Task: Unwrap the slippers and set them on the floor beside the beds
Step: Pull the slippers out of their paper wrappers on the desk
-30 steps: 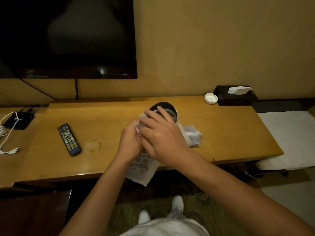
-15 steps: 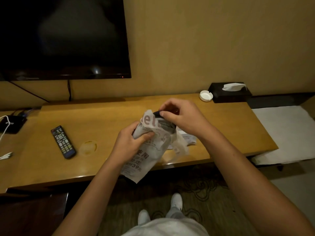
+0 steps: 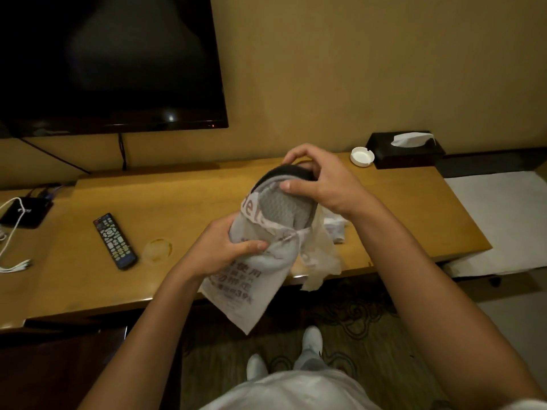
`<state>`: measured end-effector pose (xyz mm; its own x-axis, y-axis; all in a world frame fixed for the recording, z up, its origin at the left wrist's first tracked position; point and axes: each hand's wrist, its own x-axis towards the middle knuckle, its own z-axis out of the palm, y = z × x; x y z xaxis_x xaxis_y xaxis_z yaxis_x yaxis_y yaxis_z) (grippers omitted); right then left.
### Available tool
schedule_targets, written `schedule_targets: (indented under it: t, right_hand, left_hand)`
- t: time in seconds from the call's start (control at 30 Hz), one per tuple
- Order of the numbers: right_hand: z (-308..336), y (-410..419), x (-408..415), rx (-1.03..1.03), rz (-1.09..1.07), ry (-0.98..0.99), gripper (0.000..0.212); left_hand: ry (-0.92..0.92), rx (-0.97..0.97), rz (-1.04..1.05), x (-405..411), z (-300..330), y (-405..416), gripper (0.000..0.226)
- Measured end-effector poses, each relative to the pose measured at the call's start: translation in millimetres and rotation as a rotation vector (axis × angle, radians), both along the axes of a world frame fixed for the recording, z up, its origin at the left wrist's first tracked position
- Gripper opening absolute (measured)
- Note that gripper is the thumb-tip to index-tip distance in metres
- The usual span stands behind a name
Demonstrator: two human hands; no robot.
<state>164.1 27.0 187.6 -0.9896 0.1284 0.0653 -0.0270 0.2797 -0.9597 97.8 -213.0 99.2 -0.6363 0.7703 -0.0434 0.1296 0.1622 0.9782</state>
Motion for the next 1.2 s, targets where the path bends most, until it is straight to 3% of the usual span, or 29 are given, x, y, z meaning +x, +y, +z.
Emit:
schedule_targets:
  t: [0.23, 0.33, 0.4, 0.6, 0.8, 0.97, 1.13, 1.2]
  right_hand:
    - [-4.0, 33.8, -1.2, -0.266, -0.509, 0.173, 0.027]
    - [-12.1, 44.5, -1.0, -0.336, -0.677, 0.221, 0.025]
    - [-18.8, 51.4, 1.3, -0.359, -0.788, 0.236, 0.026]
    - [-48.9, 73.2, 17.0, -0.488, -1.064, 0.130, 0.027]
    - [-80.1, 67.5, 31.7, -0.519, -1.112, 0.008, 0.018]
    - [-100.0, 55.9, 31.2, -0.508, -1.085, -0.098, 0.024]
    - [-101.6, 47.0, 22.8, -0.508, -1.034, -0.108, 0.027]
    - [-101.4, 44.3, 19.9, -0.494, -1.008, -0.093, 0.026]
  left_hand:
    - [-0.004, -0.104, 0.063, -15.0, -21.5, -24.4, 0.035]
    - [0.172, -0.343, 0.105, -34.8, -25.8, -31.0, 0.025]
    - [0.294, -0.478, 0.258, -49.5, -30.8, -36.9, 0.019]
    - [0.315, -0.432, 0.861, -97.2, -42.0, -37.1, 0.035]
    - [0.328, -0.652, 0.850, -147.1, -62.3, -30.3, 0.034]
    - [0.177, -0.742, 0.797, -163.1, -80.7, -26.3, 0.033]
    - [0.105, -0.904, 0.855, -159.0, -87.8, -18.3, 0.073]
    - [0.190, -0.915, 0.923, -153.1, -78.2, -14.2, 0.077]
